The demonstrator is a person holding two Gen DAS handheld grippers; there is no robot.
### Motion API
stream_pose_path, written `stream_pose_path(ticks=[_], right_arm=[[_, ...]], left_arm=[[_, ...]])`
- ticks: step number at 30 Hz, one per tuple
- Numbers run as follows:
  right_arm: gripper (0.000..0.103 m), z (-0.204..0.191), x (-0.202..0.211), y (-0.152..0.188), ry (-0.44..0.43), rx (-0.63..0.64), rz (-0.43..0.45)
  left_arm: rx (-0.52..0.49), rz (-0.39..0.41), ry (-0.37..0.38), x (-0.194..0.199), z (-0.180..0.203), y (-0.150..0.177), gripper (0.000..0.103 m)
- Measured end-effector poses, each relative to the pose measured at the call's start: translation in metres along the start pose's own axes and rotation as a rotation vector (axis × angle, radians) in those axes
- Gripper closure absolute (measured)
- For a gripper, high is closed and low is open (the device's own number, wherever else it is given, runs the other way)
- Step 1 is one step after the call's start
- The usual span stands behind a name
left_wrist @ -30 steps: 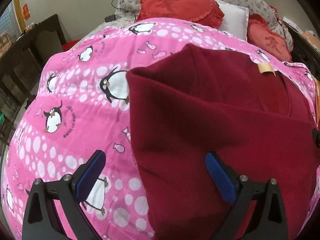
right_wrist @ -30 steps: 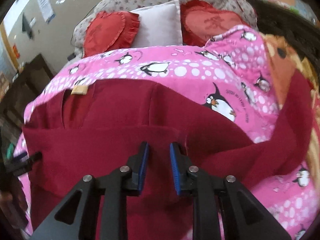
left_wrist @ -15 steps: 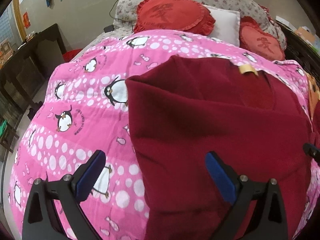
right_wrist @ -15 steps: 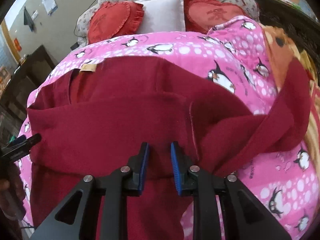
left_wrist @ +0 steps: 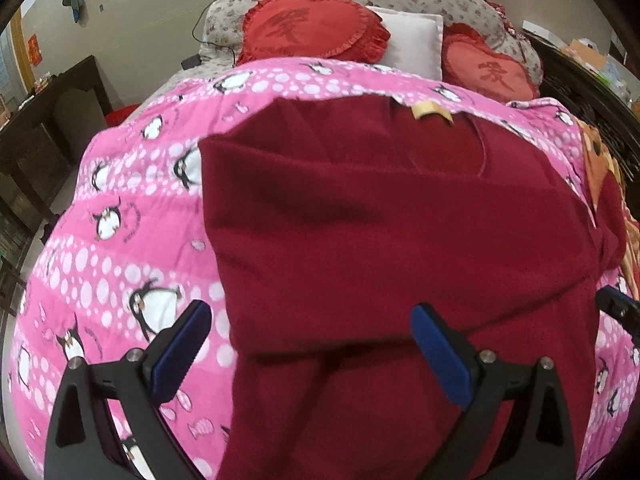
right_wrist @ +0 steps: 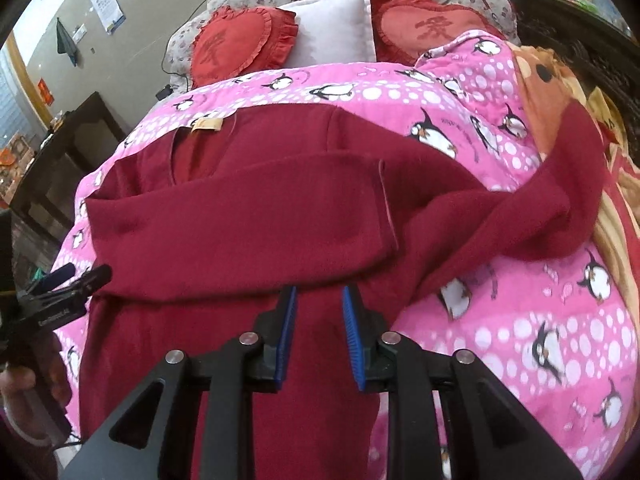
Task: Fold small clothes
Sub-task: 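Fold the held sleeve across the shirt body with the right tool, then open the right tool and move it to the other sleeve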
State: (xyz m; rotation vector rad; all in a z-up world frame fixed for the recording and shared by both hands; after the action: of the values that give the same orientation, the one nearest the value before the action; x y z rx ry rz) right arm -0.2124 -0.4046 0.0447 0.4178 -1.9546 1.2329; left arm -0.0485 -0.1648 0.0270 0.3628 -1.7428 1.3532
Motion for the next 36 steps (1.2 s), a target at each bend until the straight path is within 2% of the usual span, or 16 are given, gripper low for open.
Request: stream_pose_path(ticks=[7, 16, 22, 36], right_arm=[[0.097, -0.012, 0.012, 0.035, -0.005, -0.005, -0.021], [0.096, -0.016, 0.037, 0.075, -0.005, -0.062, -0.052], [0.096, -0.013, 0.049, 0.085, 0.017, -0.073, -0.051], [0.095, -0.015, 0.053, 0.086, 0.019, -0.081, -0.049]], left_arm=[[0.02, 0.001, -0.041, 0.013, -0.008, 0.021, 0.001], [-0.009, 0.059, -0.022, 0.054, 0.003, 0.046, 0.001], [-0.015, 0.073, 0.012, 0.072, 0.013, 0.054, 0.001], [-0.017, 0.07, 0.002, 0.073, 0.014, 0.057, 0.001]])
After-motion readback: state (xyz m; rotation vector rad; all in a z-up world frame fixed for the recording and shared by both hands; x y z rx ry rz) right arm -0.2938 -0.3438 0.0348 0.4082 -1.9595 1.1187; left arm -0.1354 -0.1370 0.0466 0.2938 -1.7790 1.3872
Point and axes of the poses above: each gripper's, at about its wrist camera, not at the fingertips, and x roughly against the way its jaws point, z to its right, y to its underside, the point moved 3 cm from there along -x, roughly the way its jaws point, and after that the axes turned 6 degrees about z, right-handed, at the moved point
